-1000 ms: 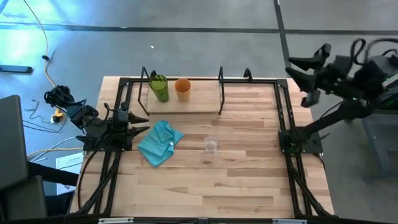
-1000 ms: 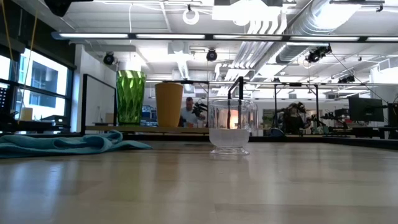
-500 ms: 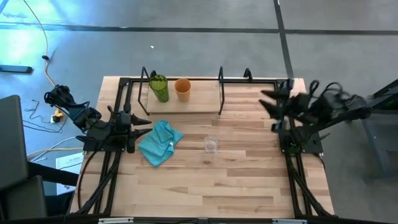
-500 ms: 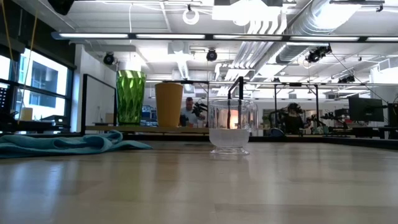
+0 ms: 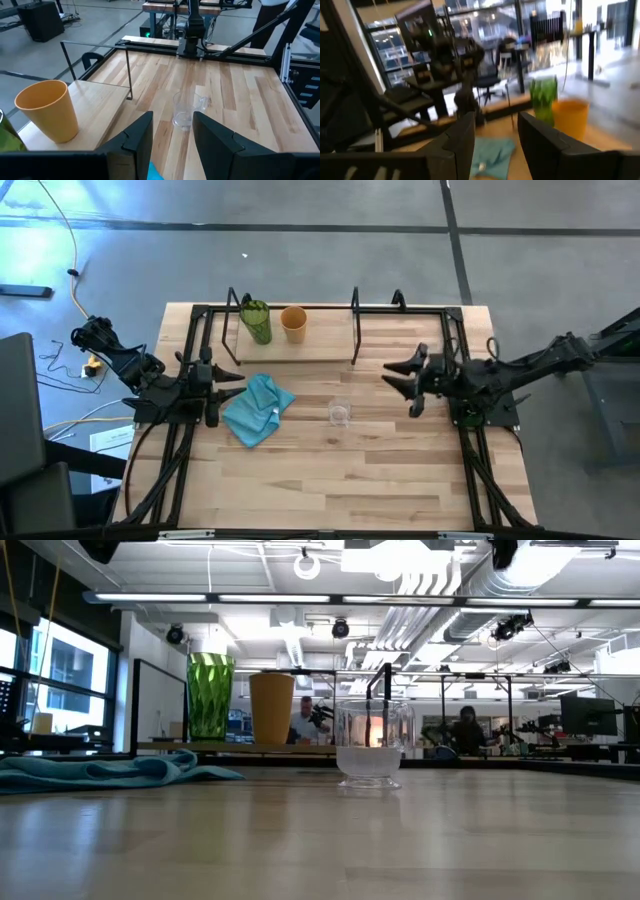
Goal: Stack small to large cups/mugs on shelf
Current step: Put the transparent mug on the shelf
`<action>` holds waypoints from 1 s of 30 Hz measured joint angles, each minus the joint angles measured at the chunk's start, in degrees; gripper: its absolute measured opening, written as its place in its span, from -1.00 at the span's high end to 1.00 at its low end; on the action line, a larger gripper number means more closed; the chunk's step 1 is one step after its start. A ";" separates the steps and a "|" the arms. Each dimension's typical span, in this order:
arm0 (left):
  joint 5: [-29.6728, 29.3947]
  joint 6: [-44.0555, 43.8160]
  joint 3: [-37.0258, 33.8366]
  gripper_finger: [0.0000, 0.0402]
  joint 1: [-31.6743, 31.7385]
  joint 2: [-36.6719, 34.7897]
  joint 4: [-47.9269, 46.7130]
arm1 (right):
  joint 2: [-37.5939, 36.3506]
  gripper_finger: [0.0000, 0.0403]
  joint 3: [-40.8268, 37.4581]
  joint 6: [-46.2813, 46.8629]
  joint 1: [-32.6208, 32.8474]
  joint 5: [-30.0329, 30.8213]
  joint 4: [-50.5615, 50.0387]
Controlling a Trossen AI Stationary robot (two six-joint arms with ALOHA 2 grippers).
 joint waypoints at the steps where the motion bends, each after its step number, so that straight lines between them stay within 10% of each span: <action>1: 0.00 0.00 0.00 0.36 0.00 0.00 0.00 | 0.53 0.30 -0.80 1.69 0.00 0.02 0.00; 14: 0.00 0.48 0.00 0.36 -0.02 0.00 -0.17 | 13.21 0.30 -4.28 15.88 3.22 2.36 0.83; 30: 0.00 0.48 0.00 0.36 0.00 0.00 -0.28 | 31.95 0.30 -4.21 36.48 21.38 29.83 4.32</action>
